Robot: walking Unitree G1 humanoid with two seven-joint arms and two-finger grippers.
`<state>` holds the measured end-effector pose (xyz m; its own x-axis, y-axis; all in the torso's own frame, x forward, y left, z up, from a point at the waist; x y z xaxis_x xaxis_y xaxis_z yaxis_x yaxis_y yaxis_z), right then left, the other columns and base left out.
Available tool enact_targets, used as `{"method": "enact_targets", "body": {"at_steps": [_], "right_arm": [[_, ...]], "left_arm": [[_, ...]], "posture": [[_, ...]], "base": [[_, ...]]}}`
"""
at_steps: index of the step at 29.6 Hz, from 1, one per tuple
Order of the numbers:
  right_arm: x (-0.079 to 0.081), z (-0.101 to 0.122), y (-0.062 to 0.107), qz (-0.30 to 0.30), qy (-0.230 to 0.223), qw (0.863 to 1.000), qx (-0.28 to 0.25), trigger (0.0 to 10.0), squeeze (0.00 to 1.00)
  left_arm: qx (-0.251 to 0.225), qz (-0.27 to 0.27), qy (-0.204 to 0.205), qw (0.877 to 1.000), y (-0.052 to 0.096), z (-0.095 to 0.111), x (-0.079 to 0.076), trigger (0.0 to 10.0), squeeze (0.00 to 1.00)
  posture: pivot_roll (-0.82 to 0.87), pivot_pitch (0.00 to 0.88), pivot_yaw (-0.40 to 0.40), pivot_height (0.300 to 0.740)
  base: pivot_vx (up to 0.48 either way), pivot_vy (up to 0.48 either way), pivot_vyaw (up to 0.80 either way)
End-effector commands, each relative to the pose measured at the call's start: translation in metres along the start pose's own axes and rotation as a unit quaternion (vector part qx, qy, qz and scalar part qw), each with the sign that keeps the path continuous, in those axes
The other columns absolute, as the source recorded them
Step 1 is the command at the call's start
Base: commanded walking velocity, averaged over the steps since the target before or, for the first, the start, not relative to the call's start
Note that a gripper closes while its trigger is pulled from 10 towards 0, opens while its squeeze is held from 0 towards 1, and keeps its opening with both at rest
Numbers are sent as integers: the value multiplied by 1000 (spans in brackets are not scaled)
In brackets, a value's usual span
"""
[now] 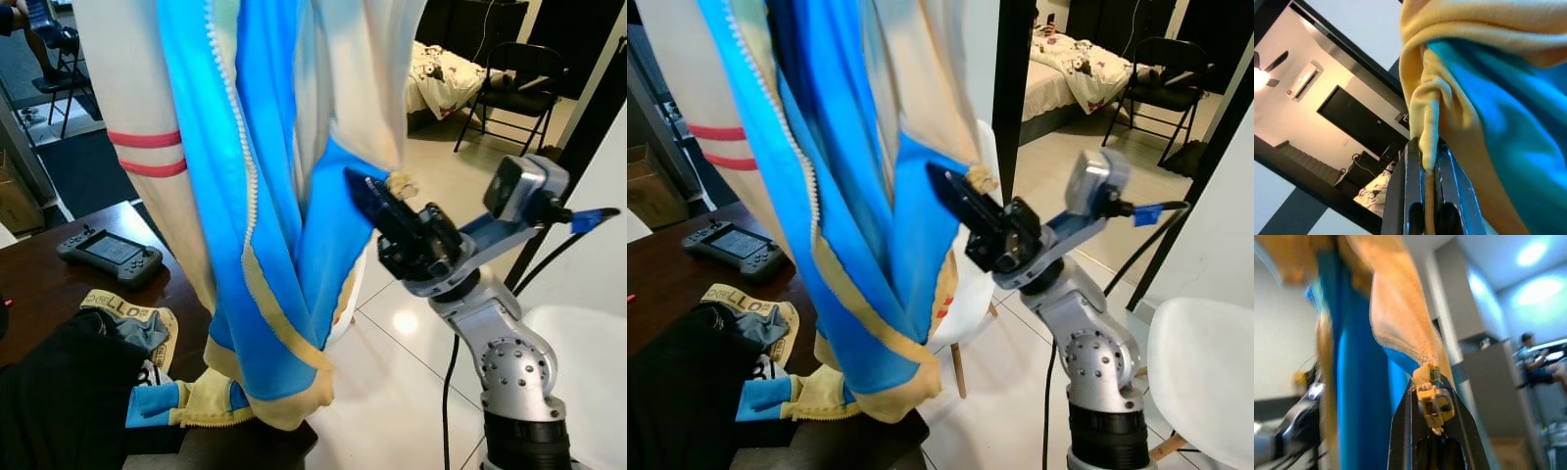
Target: Hang hanger
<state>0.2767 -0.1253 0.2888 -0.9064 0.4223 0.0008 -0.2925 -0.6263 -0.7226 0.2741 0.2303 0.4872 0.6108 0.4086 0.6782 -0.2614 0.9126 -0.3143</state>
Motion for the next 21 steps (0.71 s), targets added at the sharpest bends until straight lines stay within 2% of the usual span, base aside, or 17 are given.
{"method": "enact_targets", "body": {"at_steps": [1,4,6,8,10,14,15,16,18,21], "right_arm": [[-14,16,0,-34,24,999,-25,0,0],[-43,38,-4,-99,83,991,-29,0,0],[-57,54,-9,-124,114,985,-33,0,0],[-57,54,-9,-124,114,985,-33,0,0],[-67,70,-15,-139,137,980,-43,0,0],[-77,87,-25,-151,159,974,-50,0,0],[-81,94,-32,-151,167,973,-49,0,0],[-81,94,-32,-151,167,973,-49,0,0],[-85,96,-46,-151,174,973,-32,0,0],[-87,95,-50,-152,176,972,-27,0,0]], "left_arm": [[28,27,-10,999,18,-3,2,10000,0],[80,26,11,996,35,-23,-9,10000,0],[86,34,23,995,42,-29,-12,10000,0],[86,34,23,995,42,-29,-12,10000,0],[89,43,28,995,47,-33,-16,10000,0],[89,54,28,994,50,-34,-17,10000,0],[87,59,29,994,52,-35,-19,10000,0],[87,59,29,994,52,-35,-19,10000,0],[78,58,45,994,52,-40,-24,10000,0],[75,56,52,994,52,-41,-28,10000,0]], "posture": [[130,0,35,740],[130,0,32,740],[136,0,23,740],[136,0,23,740],[138,0,14,740],[142,0,7,740],[145,0,1,740],[145,0,1,740],[146,0,-3,740],[146,0,-3,740]], "base": [[0,0,0],[0,0,0],[0,0,0],[0,0,0],[0,0,0],[0,0,0],[0,0,0],[0,0,0],[0,0,0],[0,0,0]]}}
Point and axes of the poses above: a point about 5 cm out from each wrist's last joint towards the gripper, its own y axis pointing back from the gripper into the wrist, its own z axis along the axis of the wrist's last joint, x = y × z, the point moved 1 cm from there along -y, pointing out of the wrist towards the gripper, and after that the axes turned 12 degrees about y, right-handed, at the moved point
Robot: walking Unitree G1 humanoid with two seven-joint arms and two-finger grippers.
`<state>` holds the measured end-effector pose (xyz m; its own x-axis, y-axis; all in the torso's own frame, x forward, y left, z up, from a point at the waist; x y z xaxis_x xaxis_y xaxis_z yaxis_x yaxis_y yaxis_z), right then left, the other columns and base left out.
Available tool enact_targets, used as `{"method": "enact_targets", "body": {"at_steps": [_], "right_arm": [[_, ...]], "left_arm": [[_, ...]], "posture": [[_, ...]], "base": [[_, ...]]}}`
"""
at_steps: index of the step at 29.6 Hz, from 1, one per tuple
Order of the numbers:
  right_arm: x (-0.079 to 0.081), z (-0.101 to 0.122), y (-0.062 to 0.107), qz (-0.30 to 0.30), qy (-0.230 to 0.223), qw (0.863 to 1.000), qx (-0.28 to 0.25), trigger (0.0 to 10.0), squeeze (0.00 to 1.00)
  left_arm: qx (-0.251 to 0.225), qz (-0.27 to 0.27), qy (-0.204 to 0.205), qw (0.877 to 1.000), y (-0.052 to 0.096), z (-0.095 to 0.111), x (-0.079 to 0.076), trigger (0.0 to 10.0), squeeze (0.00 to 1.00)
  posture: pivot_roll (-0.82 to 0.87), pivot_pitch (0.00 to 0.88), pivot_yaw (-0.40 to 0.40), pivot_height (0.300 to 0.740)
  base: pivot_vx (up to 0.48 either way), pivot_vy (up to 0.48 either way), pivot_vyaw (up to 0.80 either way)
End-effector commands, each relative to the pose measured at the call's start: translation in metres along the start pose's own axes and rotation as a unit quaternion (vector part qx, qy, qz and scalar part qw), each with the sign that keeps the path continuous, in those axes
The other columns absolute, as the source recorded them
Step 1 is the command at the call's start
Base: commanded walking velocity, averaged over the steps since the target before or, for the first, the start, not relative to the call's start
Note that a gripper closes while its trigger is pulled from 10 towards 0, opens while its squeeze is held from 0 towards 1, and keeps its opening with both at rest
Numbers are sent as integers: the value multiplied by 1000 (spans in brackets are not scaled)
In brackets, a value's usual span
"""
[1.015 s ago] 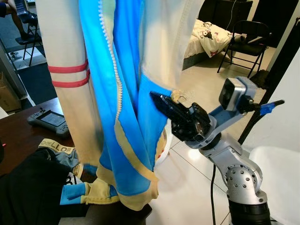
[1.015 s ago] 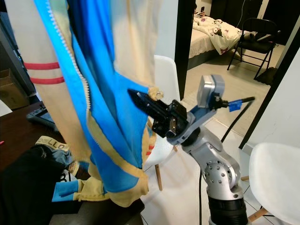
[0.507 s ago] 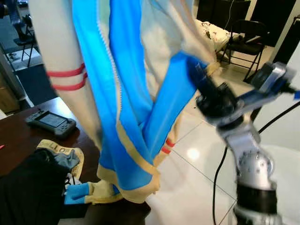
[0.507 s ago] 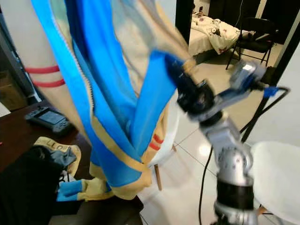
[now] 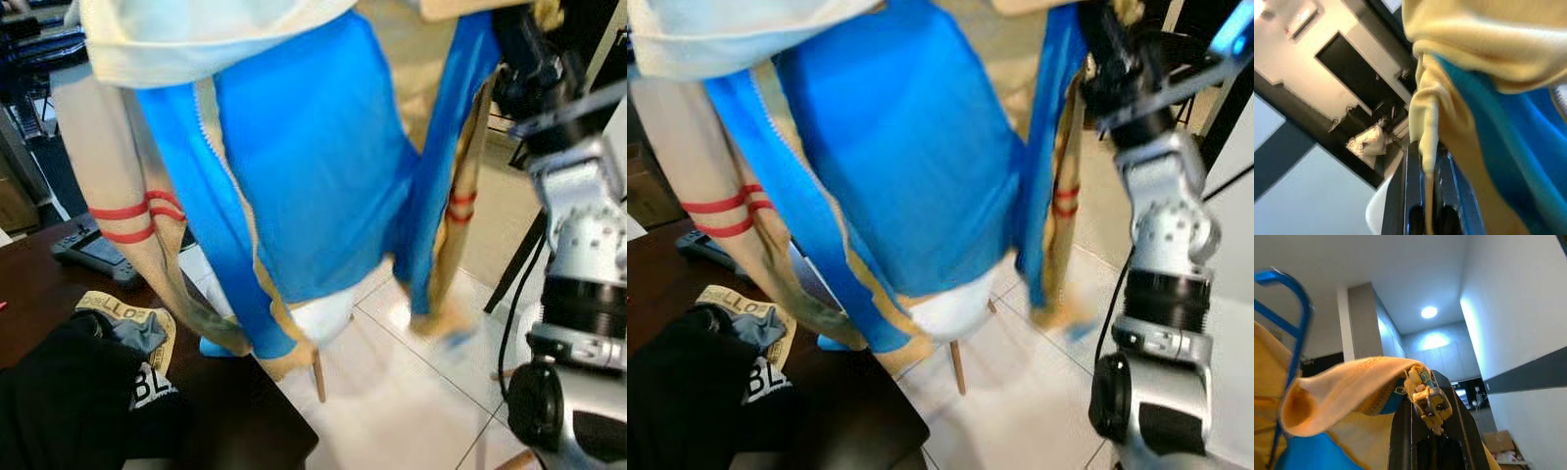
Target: Hang hanger
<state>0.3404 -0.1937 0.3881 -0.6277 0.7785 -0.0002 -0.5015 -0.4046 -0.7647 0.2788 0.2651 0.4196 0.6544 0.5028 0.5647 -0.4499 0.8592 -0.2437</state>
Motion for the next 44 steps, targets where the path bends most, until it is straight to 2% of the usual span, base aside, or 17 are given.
{"method": "enact_targets", "body": {"at_steps": [1,4,5,6,8,9,11,14,20,22,24,28,31,38,40,41,44], "right_arm": [[-2,-3,-6,-7,13,1000,14,0,0],[-5,-6,-8,-14,16,999,24,0,0],[-10,-9,-8,-28,19,999,41,0,0],[-10,-9,-8,-28,19,999,41,0,0],[-18,-15,-8,-45,25,996,71,0,0],[-18,-15,-8,-45,25,996,71,0,0],[-18,-18,-8,-45,27,995,84,0,0],[-16,-22,-11,-38,26,994,95,0,0],[-16,-22,-13,-39,25,994,94,0,0],[-16,-19,-16,-37,21,995,85,0,0],[-16,-19,-16,-37,21,995,85,0,0],[-11,-15,-19,-20,20,997,77,0,0],[-9,-14,-19,-15,22,997,76,0,0],[-8,-13,-17,-11,24,997,77,0,0],[-8,-13,-17,-11,24,997,77,0,0],[-4,-15,-17,-4,22,997,79,0,0],[23,-31,-17,46,-2,994,95,0,0]], "left_arm": [[-16,-6,8,1000,2,3,-5,10000,0],[-16,-12,17,1000,3,1,-9,10000,0],[-17,-29,39,999,6,0,-15,10000,0],[-17,-29,39,999,6,0,-15,10000,0],[-9,-76,88,993,13,-4,-30,10000,0],[-9,-76,88,993,13,-4,-30,10000,0],[3,-98,109,989,15,-8,-38,10000,0],[62,-136,143,978,19,-29,-57,10000,0],[92,-141,152,974,23,-37,-63,10000,0],[136,-119,151,972,31,-49,-65,10000,0],[136,-119,151,972,31,-49,-65,10000,0],[191,-32,132,972,41,-60,-56,10000,0],[200,3,130,971,44,-64,-51,10000,0],[192,73,116,972,49,-65,-36,10000,0],[192,73,116,972,49,-65,-36,10000,0],[179,82,115,974,48,-62,-34,10000,0],[139,74,118,980,40,-58,-36,10000,0]], "posture": [[144,0,-5,740],[142,0,-7,740],[140,0,-10,740],[140,0,-10,740],[138,0,-13,740],[138,0,-13,740],[137,0,-17,740],[138,0,-22,740],[139,0,-21,740],[144,0,-20,740],[144,0,-20,740],[143,0,-15,740],[144,0,-13,740],[140,0,-8,740],[140,0,-8,740],[140,0,-8,740],[136,0,-2,740]], "base": [[0,0,0],[0,0,0],[0,0,0],[0,0,0],[0,0,0],[0,0,0],[0,0,0],[0,0,0],[0,0,0],[0,0,0],[0,0,0],[0,0,0],[0,0,0],[0,0,0],[0,0,0],[0,0,0],[0,0,0]]}}
Point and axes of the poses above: a point about 5 cm out from each wrist's last joint towards the gripper, its own y axis pointing back from the gripper into the wrist, its own z axis along the axis of the wrist's last joint, x = y × z, the point moved 1 cm from there along -y, pointing out of the wrist towards the gripper, and after that the axes turned 12 degrees about y, right-handed, at the moved point
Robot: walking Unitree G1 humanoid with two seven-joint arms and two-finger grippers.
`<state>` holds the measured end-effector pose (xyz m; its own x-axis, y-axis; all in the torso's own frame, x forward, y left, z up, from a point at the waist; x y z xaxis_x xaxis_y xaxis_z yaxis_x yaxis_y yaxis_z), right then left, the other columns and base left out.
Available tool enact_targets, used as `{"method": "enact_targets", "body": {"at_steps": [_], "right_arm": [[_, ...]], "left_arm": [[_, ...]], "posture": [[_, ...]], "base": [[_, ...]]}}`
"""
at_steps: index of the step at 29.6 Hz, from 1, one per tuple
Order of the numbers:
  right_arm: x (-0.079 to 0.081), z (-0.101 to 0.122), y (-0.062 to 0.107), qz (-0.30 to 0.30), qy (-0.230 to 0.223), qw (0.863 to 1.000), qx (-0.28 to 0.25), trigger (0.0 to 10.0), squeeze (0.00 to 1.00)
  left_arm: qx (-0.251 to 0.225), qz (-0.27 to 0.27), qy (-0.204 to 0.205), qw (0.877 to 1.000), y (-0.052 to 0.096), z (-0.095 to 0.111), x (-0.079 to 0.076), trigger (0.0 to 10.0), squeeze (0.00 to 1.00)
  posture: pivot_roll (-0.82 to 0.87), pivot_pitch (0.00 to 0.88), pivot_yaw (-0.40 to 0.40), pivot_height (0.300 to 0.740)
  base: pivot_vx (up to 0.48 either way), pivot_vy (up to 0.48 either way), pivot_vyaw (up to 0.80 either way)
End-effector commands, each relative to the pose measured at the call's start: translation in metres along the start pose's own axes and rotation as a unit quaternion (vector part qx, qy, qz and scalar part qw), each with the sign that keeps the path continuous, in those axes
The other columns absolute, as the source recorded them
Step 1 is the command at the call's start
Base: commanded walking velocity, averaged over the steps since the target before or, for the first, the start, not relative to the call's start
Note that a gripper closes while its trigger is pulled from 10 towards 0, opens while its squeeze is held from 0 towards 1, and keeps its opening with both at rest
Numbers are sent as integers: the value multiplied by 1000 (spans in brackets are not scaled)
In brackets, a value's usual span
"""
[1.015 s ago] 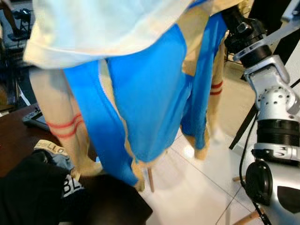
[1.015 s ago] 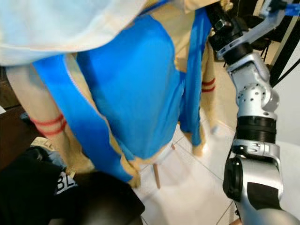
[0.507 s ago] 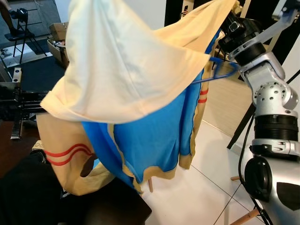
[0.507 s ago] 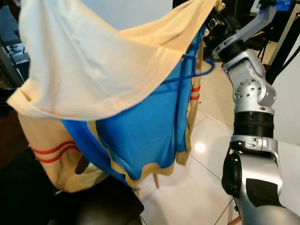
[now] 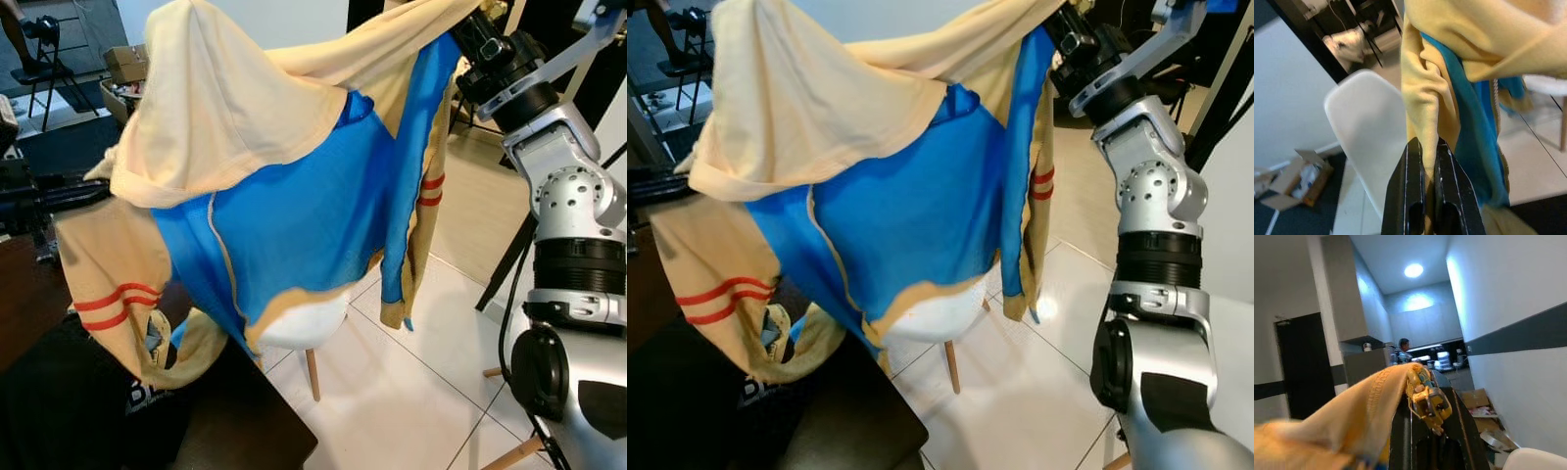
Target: Hang hanger
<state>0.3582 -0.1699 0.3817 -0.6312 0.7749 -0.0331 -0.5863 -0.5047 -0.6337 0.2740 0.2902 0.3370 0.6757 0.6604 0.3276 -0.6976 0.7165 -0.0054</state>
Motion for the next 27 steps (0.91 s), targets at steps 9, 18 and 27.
{"method": "enact_targets", "body": {"at_steps": [9,18,27], "right_arm": [[76,-31,-11,107,-79,991,9,0,0],[98,-53,-8,123,-93,987,36,0,0],[147,-13,23,323,-139,934,-58,0,0]], "left_arm": [[-65,-14,21,998,-17,3,-8,10000,0],[-62,-50,44,996,-22,-6,-19,10000,0],[-47,-82,74,993,-24,-22,-33,10000,0]], "posture": [[128,0,2,740],[115,0,5,740],[103,0,5,740]], "base": [[0,0,0],[0,0,0],[0,0,0]]}}
Point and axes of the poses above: a point about 5 cm out from each wrist's last joint towards the gripper, its own y axis pointing back from the gripper into the wrist, its own z axis along the axis of the wrist's last joint, x = y × z, the point moved 1 cm from there along -y, pointing out of the wrist towards the gripper, and after that the axes turned 12 degrees about y, right-handed, at the moved point
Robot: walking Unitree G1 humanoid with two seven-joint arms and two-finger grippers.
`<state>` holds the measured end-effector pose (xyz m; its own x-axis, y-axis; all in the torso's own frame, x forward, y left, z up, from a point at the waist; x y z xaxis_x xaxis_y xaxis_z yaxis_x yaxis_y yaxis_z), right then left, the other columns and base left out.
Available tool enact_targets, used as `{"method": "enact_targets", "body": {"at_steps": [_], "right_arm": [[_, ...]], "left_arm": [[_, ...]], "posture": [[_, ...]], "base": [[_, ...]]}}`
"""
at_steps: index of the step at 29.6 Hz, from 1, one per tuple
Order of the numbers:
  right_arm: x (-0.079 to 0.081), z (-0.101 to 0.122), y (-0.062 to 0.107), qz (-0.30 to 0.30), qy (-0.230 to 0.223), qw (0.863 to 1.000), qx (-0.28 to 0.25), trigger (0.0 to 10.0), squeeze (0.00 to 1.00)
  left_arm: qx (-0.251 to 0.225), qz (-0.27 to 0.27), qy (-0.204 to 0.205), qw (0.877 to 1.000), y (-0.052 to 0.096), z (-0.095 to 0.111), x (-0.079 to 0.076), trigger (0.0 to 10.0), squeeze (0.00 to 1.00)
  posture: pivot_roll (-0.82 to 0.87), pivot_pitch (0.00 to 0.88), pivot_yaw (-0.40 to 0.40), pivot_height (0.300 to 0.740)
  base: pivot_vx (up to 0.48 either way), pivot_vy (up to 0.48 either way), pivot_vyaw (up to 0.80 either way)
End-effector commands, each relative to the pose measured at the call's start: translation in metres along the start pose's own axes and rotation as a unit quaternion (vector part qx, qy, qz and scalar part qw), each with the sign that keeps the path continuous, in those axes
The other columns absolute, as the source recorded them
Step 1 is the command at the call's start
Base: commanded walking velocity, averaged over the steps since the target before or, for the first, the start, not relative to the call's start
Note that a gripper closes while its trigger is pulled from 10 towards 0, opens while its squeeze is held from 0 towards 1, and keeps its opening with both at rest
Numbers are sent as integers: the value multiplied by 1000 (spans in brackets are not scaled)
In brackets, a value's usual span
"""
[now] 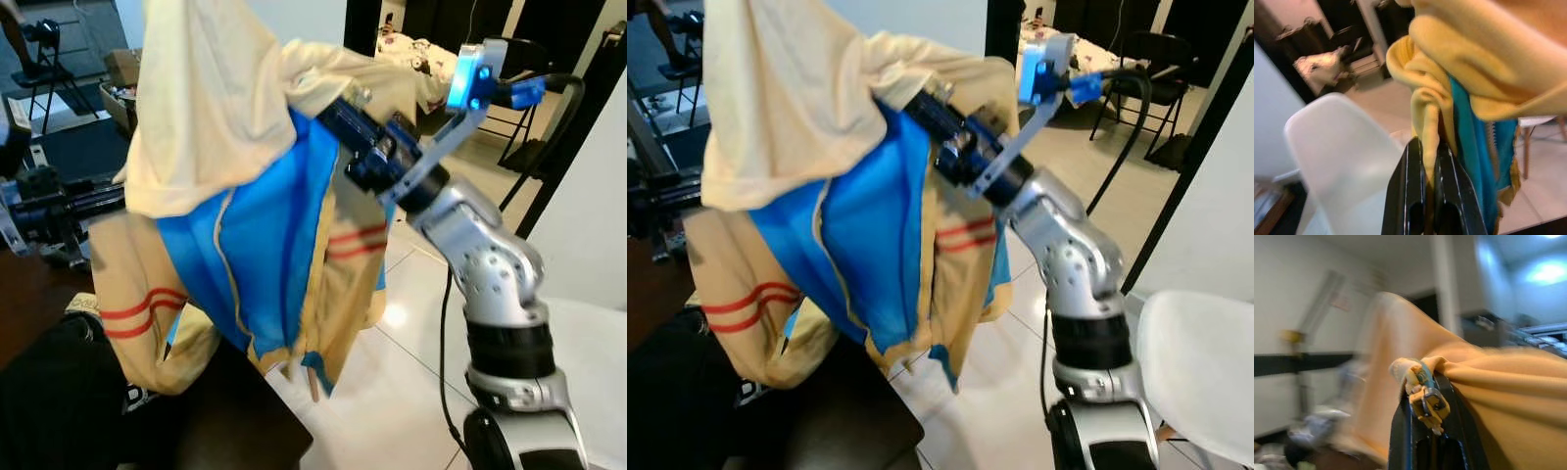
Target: Hang hanger
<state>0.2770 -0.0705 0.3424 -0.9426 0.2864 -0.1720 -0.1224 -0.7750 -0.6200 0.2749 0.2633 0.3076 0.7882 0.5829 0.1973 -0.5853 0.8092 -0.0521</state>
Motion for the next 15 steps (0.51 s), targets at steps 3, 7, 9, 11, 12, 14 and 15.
{"method": "enact_targets", "body": {"at_steps": [3,7,9,11,12,14,15], "right_arm": [[22,17,-8,76,-3,996,-45,0,0],[11,20,13,77,48,996,12,0,0],[-1,25,28,59,80,994,48,0,0],[-6,29,36,50,97,992,69,0,0],[-9,31,40,45,106,990,82,0,0],[-12,34,49,40,119,987,104,0,0],[-12,34,49,40,119,987,104,0,0]], "left_arm": [[9,-42,12,999,-5,-6,-10,10000,0],[34,-58,1,998,9,0,-7,10000,0],[54,-65,-9,996,20,7,-3,10000,0],[67,-68,-16,995,25,12,-1,10000,0],[75,-69,-20,995,29,15,0,10000,0],[85,-68,-27,994,34,20,1,10000,0],[85,-68,-27,994,34,20,1,10000,0]], "posture": [[101,0,7,740],[99,0,9,740],[100,0,8,740],[100,0,8,740],[100,0,8,740],[99,0,4,740],[99,0,4,740]], "base": [[0,0,0],[0,0,0],[0,0,0],[0,0,0],[0,0,0],[0,0,0],[0,0,0]]}}
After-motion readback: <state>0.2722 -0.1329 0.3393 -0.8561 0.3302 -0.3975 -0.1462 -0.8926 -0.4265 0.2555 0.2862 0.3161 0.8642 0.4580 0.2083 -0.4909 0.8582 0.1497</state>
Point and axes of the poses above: a point about 5 cm out from each wrist's last joint towards the gripper, its own y axis pointing back from the gripper into the wrist, its own z axis along the axis of the wrist's last joint, x = y × z, the point moved 1 cm from there along -y, pointing out of the wrist towards the gripper, and after that the axes turned 12 degrees about y, right-handed, at the moved point
